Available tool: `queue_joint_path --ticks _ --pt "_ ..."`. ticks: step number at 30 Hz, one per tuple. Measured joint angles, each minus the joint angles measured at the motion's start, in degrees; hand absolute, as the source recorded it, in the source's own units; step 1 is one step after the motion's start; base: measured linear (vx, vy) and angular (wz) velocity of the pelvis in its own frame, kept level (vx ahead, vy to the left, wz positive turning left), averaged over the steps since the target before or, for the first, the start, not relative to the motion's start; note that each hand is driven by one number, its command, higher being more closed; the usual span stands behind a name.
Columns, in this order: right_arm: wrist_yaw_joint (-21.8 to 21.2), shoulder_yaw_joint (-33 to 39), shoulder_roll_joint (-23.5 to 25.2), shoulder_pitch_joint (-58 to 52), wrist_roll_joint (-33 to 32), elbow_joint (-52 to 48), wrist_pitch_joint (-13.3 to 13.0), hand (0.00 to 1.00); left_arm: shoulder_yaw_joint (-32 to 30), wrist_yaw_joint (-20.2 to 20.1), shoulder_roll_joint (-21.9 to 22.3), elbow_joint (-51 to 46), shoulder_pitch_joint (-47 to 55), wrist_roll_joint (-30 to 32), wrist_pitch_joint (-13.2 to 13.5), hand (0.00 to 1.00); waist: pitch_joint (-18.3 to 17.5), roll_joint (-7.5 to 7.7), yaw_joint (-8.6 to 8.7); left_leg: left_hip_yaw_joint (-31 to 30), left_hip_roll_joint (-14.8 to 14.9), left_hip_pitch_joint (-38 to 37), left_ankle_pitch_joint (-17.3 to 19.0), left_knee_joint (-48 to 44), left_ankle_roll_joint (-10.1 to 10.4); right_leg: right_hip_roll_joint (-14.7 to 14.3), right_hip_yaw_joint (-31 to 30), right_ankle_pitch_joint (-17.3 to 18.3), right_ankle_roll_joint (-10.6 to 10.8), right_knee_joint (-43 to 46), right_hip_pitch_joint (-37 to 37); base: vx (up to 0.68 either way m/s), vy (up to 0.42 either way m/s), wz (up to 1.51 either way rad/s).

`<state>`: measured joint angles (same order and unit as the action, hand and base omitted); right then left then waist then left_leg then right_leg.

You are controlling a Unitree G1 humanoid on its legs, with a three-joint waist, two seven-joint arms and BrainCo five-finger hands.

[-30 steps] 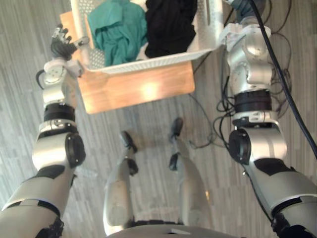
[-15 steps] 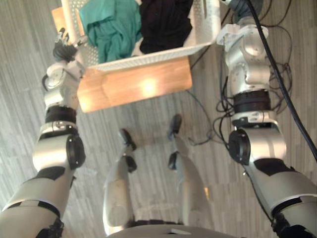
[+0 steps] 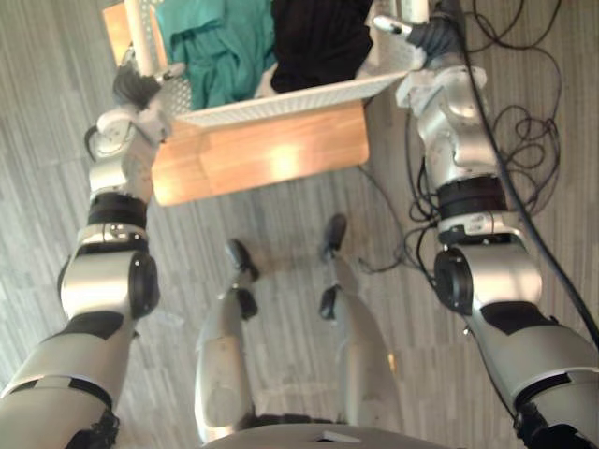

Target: Pick up the laundry basket with both hands and put the clothes into the washing machine.

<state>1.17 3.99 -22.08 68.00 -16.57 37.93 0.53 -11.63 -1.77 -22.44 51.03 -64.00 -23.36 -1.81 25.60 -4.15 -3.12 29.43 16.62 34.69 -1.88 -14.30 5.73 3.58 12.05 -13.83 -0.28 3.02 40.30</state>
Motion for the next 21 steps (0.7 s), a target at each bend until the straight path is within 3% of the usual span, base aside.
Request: queue_joint_path --ticks 10,21 --pt "-4.93 -4.71 -4.38 4.63 -1.63 5.1 1.24 0.0 3.32 -1.58 -2.06 -0.44 -1.68 4.84 -0.14 0.0 0.0 0.0 -0.04 -0.77 0.24 2.32 0.09 -1.46 -0.31 0.21 0.52 -1.05 0.09 -0.03 1.5 0.0 -0.004 0.01" --pt "-9.46 -10.74 -7.8 9.28 -0.98 12.0 3.71 0.0 0.08 -1.55 -1.31 -0.43 -1.69 4.94 -1.03 0.0 0.0 0.01 0.49 -1.25 0.07 2.44 -0.79 -0.36 -0.61 0.25 0.87 -1.62 0.58 -0.06 1.54 0.0 -0.005 0.01"
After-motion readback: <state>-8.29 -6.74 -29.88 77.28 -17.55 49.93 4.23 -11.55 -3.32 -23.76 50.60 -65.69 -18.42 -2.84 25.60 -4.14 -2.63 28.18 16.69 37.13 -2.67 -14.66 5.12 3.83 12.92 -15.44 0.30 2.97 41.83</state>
